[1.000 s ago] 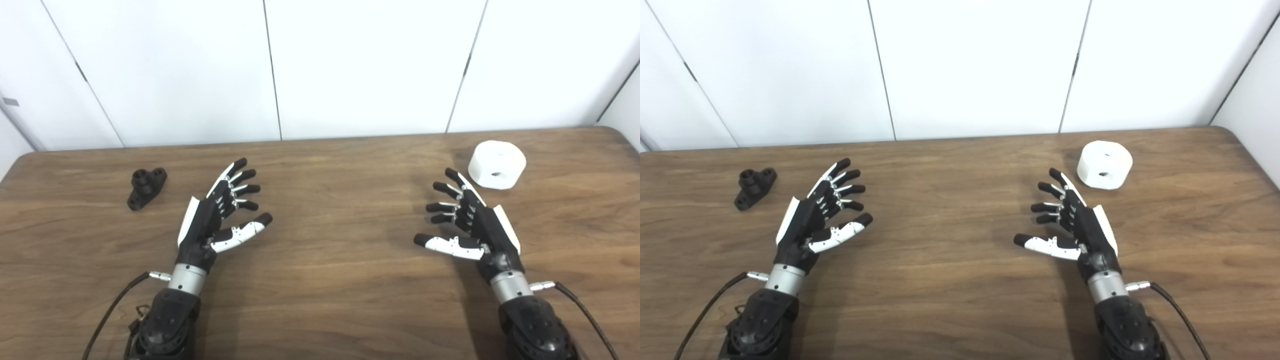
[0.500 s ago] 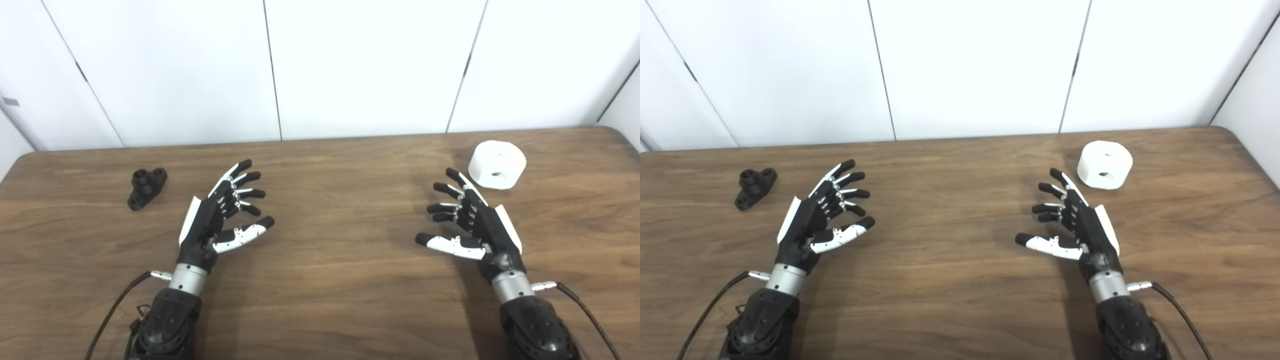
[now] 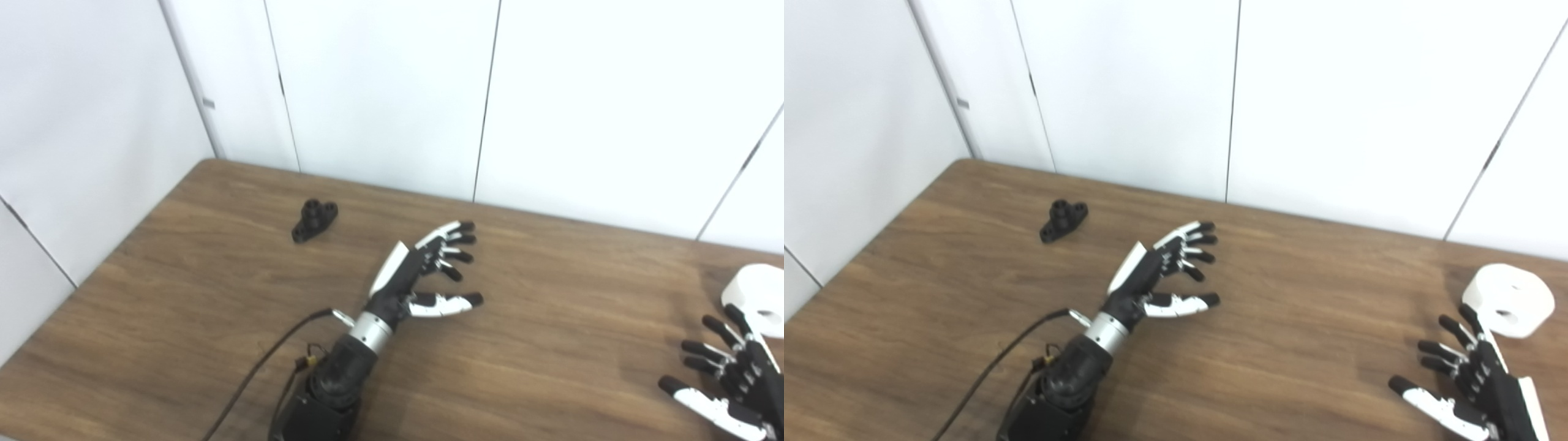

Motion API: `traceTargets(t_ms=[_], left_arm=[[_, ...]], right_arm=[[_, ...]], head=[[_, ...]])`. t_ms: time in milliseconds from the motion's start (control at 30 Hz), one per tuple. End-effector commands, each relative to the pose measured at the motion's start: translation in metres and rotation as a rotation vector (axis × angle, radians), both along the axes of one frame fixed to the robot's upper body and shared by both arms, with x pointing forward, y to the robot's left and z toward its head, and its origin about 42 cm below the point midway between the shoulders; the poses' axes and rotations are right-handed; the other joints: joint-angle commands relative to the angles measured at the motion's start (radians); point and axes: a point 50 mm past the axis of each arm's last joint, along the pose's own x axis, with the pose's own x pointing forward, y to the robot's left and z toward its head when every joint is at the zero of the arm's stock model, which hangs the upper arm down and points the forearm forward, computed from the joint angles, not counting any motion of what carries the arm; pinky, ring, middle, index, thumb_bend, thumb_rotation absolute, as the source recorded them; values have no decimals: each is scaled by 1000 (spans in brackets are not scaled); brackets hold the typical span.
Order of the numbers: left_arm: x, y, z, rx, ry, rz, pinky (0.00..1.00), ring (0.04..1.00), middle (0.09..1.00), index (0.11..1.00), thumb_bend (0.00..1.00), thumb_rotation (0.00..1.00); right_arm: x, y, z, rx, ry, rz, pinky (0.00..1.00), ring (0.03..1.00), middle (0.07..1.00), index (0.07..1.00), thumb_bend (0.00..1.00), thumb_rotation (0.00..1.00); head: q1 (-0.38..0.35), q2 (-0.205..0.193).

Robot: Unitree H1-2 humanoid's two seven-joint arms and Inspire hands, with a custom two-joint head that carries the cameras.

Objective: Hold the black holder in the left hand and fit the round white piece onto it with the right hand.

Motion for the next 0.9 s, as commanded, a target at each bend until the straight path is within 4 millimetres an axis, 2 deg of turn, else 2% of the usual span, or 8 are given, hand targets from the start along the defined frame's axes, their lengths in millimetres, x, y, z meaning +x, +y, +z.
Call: traceTargets(t_ms=[0, 133, 333, 367, 400, 467, 700, 867], left_arm=[[-11, -3, -19, -27, 41, 12, 605, 756, 838, 871, 703, 5], [-9, -2, -18, -22, 19, 27, 596, 762, 840, 869, 684, 0], [-7, 1, -9, -15, -16, 68, 569, 707, 808, 831, 681, 0], [-6, 3, -6, -13, -28, 73, 571, 693, 787, 817, 685, 0], [-5, 5, -2, -15, -42, 76, 574, 688, 767, 800, 684, 0], [-2, 10, 5, -8, -60, 80, 577, 670, 724, 745, 683, 0], [11, 35, 31, 151, -81, 47, 490, 630, 703, 695, 663, 0], [21, 61, 53, 327, -112, 65, 511, 617, 681, 684, 716, 0]], right_arm=[[7, 0, 16, -9, -77, 15, 739, 693, 880, 951, 659, 0], [6, 1, 16, 2, -83, 20, 739, 692, 892, 959, 645, 0], [5, -2, 16, -26, -85, 8, 745, 681, 883, 951, 649, 0], [5, -2, 16, -55, -78, -8, 724, 671, 875, 943, 657, 0], [5, -3, 17, -89, -72, -23, 634, 670, 862, 931, 686, 0], [5, -3, 18, -120, -62, -44, 534, 674, 848, 916, 730, 0], [5, -3, 18, -110, -63, -47, 527, 680, 854, 902, 732, 0], [5, -6, 17, -125, -58, -54, 573, 672, 846, 898, 727, 0]], head=[[3, 0], [3, 0], [14, -1], [16, -1], [17, -1], [24, -3], [27, -3], [35, -5]])
